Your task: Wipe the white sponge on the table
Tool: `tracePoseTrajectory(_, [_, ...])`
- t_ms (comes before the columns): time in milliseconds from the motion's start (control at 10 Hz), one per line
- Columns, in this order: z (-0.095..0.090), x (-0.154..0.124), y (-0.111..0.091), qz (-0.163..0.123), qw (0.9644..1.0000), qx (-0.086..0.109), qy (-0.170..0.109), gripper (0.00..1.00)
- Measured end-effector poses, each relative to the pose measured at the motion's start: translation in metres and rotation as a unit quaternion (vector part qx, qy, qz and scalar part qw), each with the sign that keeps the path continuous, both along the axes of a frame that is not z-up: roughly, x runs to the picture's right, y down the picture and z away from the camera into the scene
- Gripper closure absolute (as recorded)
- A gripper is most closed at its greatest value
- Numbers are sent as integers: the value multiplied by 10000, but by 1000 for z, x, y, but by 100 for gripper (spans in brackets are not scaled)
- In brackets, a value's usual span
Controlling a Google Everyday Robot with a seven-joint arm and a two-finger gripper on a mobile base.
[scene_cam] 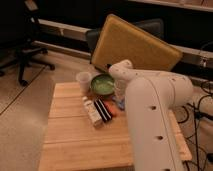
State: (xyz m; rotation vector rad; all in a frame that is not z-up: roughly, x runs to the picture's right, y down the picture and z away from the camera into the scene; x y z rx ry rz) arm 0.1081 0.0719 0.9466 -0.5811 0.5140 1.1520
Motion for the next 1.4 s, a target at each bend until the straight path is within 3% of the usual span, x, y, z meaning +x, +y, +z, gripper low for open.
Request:
tracePoseTrajectory(300, [-7,-3,-4,145,9998,73,-128,34])
tracePoseTrajectory(500, [-5,-10,3,298,9992,35,-245,21])
tracePoseTrajectory(900, [0,-21,17,705,9962,-94,-504,20])
tracePoseTrajectory(1100, [0,-29,6,651,9959,15,-625,20])
tracePoseTrajectory(1400, [-9,-26,-11,431,9974,151,-565,20])
